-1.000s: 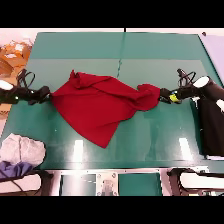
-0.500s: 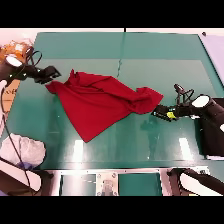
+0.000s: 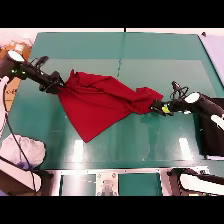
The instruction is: Fold the shirts.
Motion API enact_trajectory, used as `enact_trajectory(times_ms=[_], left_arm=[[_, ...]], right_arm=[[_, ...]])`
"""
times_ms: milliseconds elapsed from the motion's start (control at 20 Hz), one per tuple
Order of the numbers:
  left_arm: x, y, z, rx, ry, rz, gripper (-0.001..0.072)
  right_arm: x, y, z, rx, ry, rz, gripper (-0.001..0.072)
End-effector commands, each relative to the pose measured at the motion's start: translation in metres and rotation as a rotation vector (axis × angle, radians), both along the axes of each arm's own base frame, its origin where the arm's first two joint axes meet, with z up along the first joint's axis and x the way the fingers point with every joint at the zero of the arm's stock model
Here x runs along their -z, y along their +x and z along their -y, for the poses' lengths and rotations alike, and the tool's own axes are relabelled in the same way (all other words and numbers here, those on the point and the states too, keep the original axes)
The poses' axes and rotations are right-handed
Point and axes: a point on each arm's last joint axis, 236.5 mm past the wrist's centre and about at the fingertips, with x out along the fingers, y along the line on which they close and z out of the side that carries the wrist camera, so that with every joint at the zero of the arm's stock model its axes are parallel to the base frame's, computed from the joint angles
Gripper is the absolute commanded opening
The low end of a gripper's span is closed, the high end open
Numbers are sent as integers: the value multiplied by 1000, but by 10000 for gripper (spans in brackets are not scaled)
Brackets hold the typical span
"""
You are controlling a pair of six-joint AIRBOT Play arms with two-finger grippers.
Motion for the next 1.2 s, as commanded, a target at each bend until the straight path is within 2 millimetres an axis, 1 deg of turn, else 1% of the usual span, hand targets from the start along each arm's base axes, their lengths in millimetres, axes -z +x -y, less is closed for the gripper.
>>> enact_trajectory(times_ms=[0, 50, 150, 300, 400, 500, 600, 650, 700, 800, 850, 950, 1050, 1100, 1150], left_arm=[[-8, -60, 29, 89, -2, -112, 473], [-7, -80, 39, 96, 3, -109, 473], [1, -122, 57, 70, 13, -84, 474], [25, -179, 73, -84, 19, -67, 476], [47, -208, 77, -172, 31, -91, 635], [67, -226, 87, -202, 26, -107, 632], [82, -233, 101, -246, 18, -107, 632], [86, -231, 106, -269, 19, -82, 632], [89, -224, 109, -299, 25, -46, 632], [87, -205, 110, -350, 21, 29, 631], [86, -200, 109, -367, 16, 42, 631], [94, -204, 115, -398, -3, -20, 631], [105, -219, 126, -358, -27, -104, 631], [105, -228, 133, -327, -50, -140, 578], [102, -232, 137, -287, -62, -140, 384]], right_arm=[[2, 21, 5, -3, -15, 20, 428], [-2, 24, 4, -7, -13, 25, 428], [-3, 23, 3, -10, -9, 22, 428], [-2, 20, 1, -17, -4, 9, 427], [-2, 20, 1, -18, -3, 8, 426], [-2, 20, 1, -18, -3, 8, 387], [-2, 20, 0, -32, -5, 12, 388], [-3, 20, -1, -33, 0, 12, 388], [-3, 19, -2, -35, -1, 12, 388], [-3, 19, -2, -40, -1, 13, 388], [-3, 19, -2, -40, -1, 13, 388], [-3, 20, -3, -37, 3, 14, 388], [-5, 20, -7, -31, 18, 15, 388], [-5, 20, -9, -35, 21, 14, 388], [-4, 18, -12, -45, 23, 9, 388]])
